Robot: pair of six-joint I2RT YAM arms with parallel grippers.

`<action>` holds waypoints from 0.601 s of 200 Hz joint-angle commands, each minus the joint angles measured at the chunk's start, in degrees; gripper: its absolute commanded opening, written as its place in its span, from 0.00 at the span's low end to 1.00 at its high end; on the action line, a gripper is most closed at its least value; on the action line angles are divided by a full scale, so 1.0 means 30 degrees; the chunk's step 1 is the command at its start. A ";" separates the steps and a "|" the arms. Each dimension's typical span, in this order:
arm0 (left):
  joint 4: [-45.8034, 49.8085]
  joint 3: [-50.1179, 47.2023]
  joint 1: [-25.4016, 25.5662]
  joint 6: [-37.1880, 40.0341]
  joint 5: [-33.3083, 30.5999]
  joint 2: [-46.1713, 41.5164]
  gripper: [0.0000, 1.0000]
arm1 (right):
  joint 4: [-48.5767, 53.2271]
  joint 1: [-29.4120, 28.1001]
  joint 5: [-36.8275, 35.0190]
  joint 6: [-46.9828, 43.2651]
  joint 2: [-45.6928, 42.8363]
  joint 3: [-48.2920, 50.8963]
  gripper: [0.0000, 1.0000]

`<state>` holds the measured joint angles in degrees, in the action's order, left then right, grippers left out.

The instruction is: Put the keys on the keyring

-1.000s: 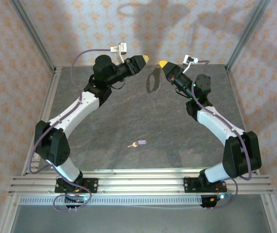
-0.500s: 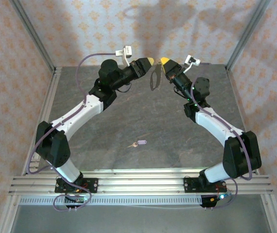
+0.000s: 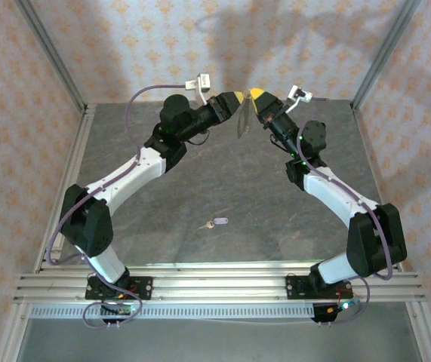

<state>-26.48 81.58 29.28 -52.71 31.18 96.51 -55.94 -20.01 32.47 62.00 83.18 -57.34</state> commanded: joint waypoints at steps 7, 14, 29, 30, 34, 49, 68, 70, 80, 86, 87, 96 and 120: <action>-0.1105 0.0726 0.0201 -0.0216 -0.0285 0.0237 0.34 | -0.1608 -0.0257 0.0061 0.0249 0.0095 -0.0135 0.00; -0.1192 0.0712 0.0208 -0.0228 -0.0326 0.0251 0.34 | -0.1600 -0.0251 0.0021 0.0248 0.0079 -0.0109 0.00; -0.1323 0.0618 0.0205 -0.0236 -0.0395 0.0138 0.34 | -0.1611 -0.0247 0.0030 0.0223 0.0118 -0.0057 0.00; -0.1331 0.0599 0.0204 -0.0240 -0.0399 0.0127 0.34 | -0.1604 -0.0246 0.0023 0.0223 0.0112 -0.0052 0.00; -0.1361 0.0555 0.0202 -0.0230 -0.0452 0.0089 0.34 | -0.1597 -0.0246 -0.0010 0.0208 0.0109 -0.0047 0.00; -0.1449 0.0288 0.0209 -0.0122 -0.0729 -0.0137 0.35 | -0.1539 -0.0250 -0.0085 0.0139 0.0088 -0.0015 0.00; -0.1561 -0.0339 0.0202 0.0019 -0.1407 -0.0603 0.37 | -0.1487 -0.0245 -0.0272 0.0070 0.0066 0.0093 0.00; -0.1571 -0.0412 0.0216 0.0020 -0.1496 -0.0650 0.37 | -0.1467 -0.0244 -0.0290 0.0075 0.0052 0.0084 0.00; -0.1613 -0.0752 0.0206 0.0049 -0.1946 -0.0901 0.38 | -0.1472 -0.0259 -0.0356 0.0072 0.0042 0.0100 0.00; -0.1709 -0.0992 0.0202 0.0056 -0.2202 -0.1054 0.38 | -0.1454 -0.0244 -0.0391 0.0076 0.0048 0.0100 0.00; -0.1729 -0.1026 0.0202 0.0053 -0.2240 -0.1055 0.38 | -0.1452 -0.0244 -0.0392 0.0076 0.0048 0.0100 0.00; -0.2165 -0.1425 0.0206 -0.0008 -0.2584 -0.1216 0.39 | -0.1458 -0.0244 -0.0422 0.0076 0.0027 0.0100 0.00; -0.2617 -0.1890 0.0202 -0.0052 -0.3030 -0.1490 0.39 | -0.1435 -0.0245 -0.0422 0.0104 0.0020 0.0098 0.00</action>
<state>-29.19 77.06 29.54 -52.69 25.39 95.07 -56.62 -20.49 31.62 61.98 83.42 -57.30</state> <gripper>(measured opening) 0.388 0.044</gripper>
